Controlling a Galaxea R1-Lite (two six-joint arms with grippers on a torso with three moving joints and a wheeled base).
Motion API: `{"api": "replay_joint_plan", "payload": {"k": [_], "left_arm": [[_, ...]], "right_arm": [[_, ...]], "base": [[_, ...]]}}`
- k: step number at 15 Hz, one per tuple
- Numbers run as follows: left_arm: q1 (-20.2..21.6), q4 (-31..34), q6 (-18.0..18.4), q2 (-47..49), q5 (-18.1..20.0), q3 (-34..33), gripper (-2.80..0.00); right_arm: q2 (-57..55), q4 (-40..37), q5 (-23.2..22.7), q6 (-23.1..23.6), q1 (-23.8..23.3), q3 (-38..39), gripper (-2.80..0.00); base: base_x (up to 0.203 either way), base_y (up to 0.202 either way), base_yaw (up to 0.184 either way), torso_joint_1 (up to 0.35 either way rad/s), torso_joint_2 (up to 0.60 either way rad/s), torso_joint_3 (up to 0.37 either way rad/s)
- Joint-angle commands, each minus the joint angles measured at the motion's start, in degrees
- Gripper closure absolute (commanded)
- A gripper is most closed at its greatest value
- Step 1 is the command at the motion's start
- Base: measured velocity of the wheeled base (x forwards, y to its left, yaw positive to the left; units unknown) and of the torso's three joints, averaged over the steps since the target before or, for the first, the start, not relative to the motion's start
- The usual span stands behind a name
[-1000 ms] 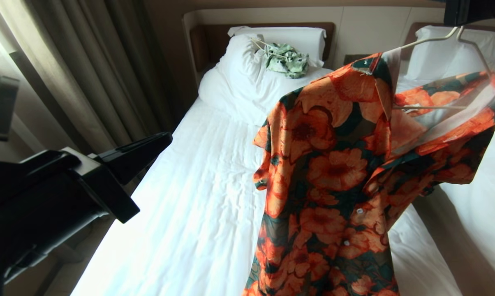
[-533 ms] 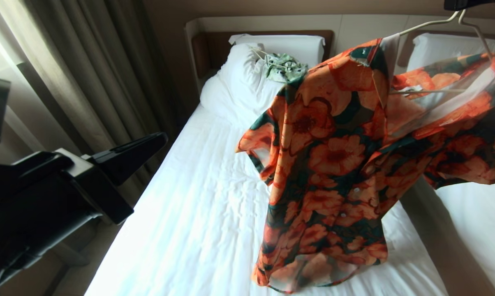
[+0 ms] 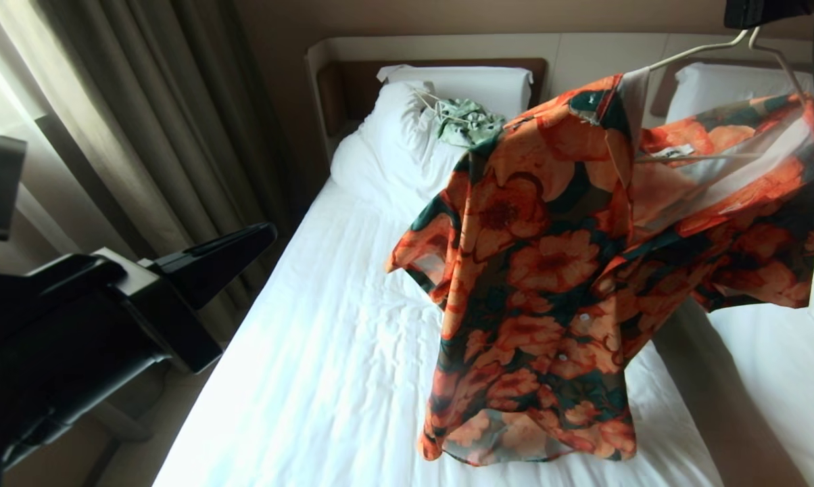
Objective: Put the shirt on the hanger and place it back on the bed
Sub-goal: Take the clothes hanger out of the clothes
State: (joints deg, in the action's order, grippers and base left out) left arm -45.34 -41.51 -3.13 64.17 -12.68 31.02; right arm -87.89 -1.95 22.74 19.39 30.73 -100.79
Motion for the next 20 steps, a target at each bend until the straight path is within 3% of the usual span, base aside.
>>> {"api": "replay_joint_plan", "payload": {"k": [1,5,8,9,12,15,16,20], "left_arm": [[0.0,-0.2,0.0,0.9,-0.1,0.1,0.0],[0.0,-0.2,0.0,2.4,-0.1,0.6,0.0],[-1.6,-0.2,0.0,5.2,-0.2,0.8,0.0],[-2.9,-0.2,0.0,6.6,-1.0,1.5,0.0],[-8.4,0.0,0.2,14.3,-8.3,7.0,0.0],[-11.6,0.3,0.4,19.8,-9.8,11.1,0.0],[-12.2,0.1,0.4,21.7,-9.8,11.8,-2.8],[-14.7,-0.2,0.2,31.7,-9.7,16.2,-2.8]], "right_arm": [[0.0,0.6,0.1,0.1,0.0,0.6,0.0],[0.0,1.3,0.0,-0.1,-0.7,1.3,0.0],[-0.5,10.0,-1.1,-0.1,-1.4,4.7,0.0],[-1.5,12.7,-1.3,0.4,-1.5,5.2,0.0],[-3.1,14.3,-0.6,0.8,-1.1,5.0,0.0],[-3.2,12.0,-0.3,0.3,-1.4,5.2,0.0],[-3.7,10.3,-0.1,-0.7,-1.6,5.1,0.0],[-5.2,8.0,0.3,-2.6,-2.3,4.2,0.0]], "base": [[0.0,0.0,0.0,0.158,-0.33,-0.191],[0.0,0.0,0.0,0.128,-0.3,-0.164],[0.0,0.0,0.0,0.0,0.0,0.0],[0.0,0.0,0.0,0.0,0.0,0.0],[0.0,0.0,0.0,0.0,0.0,0.0],[0.0,0.0,0.0,0.0,0.0,0.0],[0.0,0.0,0.0,0.0,0.0,0.0],[0.0,0.0,0.0,0.0,0.0,0.0]]}}
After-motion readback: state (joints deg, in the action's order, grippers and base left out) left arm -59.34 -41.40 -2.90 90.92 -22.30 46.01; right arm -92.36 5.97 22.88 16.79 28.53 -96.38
